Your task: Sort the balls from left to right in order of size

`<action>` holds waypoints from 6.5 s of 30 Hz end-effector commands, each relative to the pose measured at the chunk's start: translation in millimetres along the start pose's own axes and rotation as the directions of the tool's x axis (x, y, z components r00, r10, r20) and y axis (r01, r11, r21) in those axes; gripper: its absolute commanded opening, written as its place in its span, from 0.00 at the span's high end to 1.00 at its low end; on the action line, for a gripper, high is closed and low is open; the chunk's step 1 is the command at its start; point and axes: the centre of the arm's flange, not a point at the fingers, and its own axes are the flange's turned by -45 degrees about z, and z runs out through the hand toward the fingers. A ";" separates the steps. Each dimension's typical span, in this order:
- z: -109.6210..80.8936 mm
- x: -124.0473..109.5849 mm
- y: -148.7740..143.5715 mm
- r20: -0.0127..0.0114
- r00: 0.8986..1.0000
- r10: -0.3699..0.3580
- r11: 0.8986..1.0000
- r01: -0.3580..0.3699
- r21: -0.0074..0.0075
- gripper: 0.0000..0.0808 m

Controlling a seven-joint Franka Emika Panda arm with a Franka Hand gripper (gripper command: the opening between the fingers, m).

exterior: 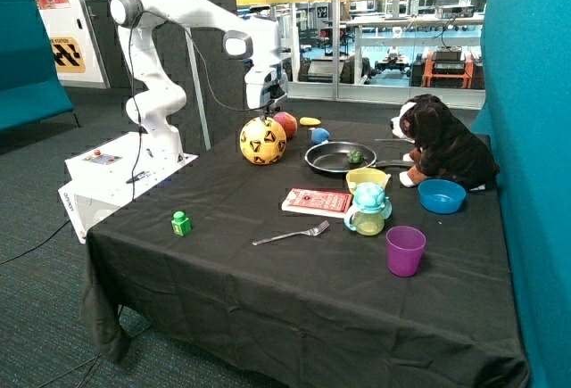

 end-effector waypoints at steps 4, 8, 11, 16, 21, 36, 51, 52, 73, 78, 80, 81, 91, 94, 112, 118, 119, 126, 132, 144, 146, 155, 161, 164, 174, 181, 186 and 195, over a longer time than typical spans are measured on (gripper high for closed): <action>0.0 7.5 -4.9 0.006 0.994 -0.105 0.994 0.105 -0.004 0.00; -1.2 12.5 -10.3 0.006 0.993 -0.116 0.993 0.116 -0.003 0.00; -2.0 15.3 -14.6 0.006 0.992 -0.128 0.992 0.128 -0.003 0.00; -1.7 20.1 -29.0 0.007 0.987 -0.164 0.987 0.164 -0.003 0.00; -0.2 24.9 -50.7 0.007 0.977 -0.215 0.977 0.215 -0.003 0.00; 2.8 32.3 -104.0 0.007 0.943 -0.331 0.943 0.331 -0.002 0.00; 7.5 42.7 -161.9 0.007 0.900 -0.435 0.900 0.435 -0.001 0.00; 7.8 43.4 -166.6 0.007 0.897 -0.442 0.897 0.442 -0.001 0.00; 33.9 41.8 -225.3 0.007 0.836 -0.549 0.836 0.549 0.000 0.00; 44.0 44.1 -228.2 0.007 0.838 -0.546 0.838 0.546 0.000 0.00; 49.1 45.9 -228.4 0.007 0.840 -0.543 0.840 0.543 0.000 0.00; 50.9 46.5 -228.3 0.007 0.839 -0.544 0.839 0.544 0.000 0.00; 67.8 56.9 -228.4 0.007 0.839 -0.545 0.839 0.545 0.000 0.00; 72.5 59.4 -229.2 0.007 0.840 -0.543 0.840 0.543 0.000 0.00; 104.8 68.1 -230.9 0.007 0.854 -0.520 0.854 0.520 0.000 0.00; 111.6 67.0 -232.8 0.007 0.855 -0.518 0.855 0.518 0.000 0.00; 112.5 67.3 -232.9 0.007 0.856 -0.516 0.856 0.516 -0.001 0.00; 116.3 70.2 -233.3 0.007 0.858 -0.514 0.858 0.514 -0.001 0.00; 120.5 71.4 -233.3 0.007 0.863 -0.506 0.863 0.506 -0.001 0.00; 126.7 69.4 -234.0 0.007 0.867 -0.499 0.867 0.499 -0.001 0.00; 127.2 70.9 -234.2 0.007 0.868 -0.496 0.868 0.496 -0.001 0.00; 132.6 76.8 -233.6 0.007 0.878 -0.478 0.878 0.478 -0.001 0.00; 140.1 73.9 -236.0 0.007 0.881 -0.473 0.881 0.473 -0.001 0.00; 143.7 71.6 -238.5 0.007 0.882 -0.471 0.882 0.471 -0.001 0.00; 145.5 72.8 -243.1 0.007 0.880 -0.475 0.880 0.475 -0.001 0.00; 147.9 77.2 -239.5 0.007 0.883 -0.470 0.883 0.470 -0.001 0.00; 149.5 79.5 -237.2 0.007 0.883 -0.469 0.883 0.469 -0.001 0.00; 152.9 80.8 -237.3 0.007 0.881 -0.473 0.881 0.473 -0.001 0.00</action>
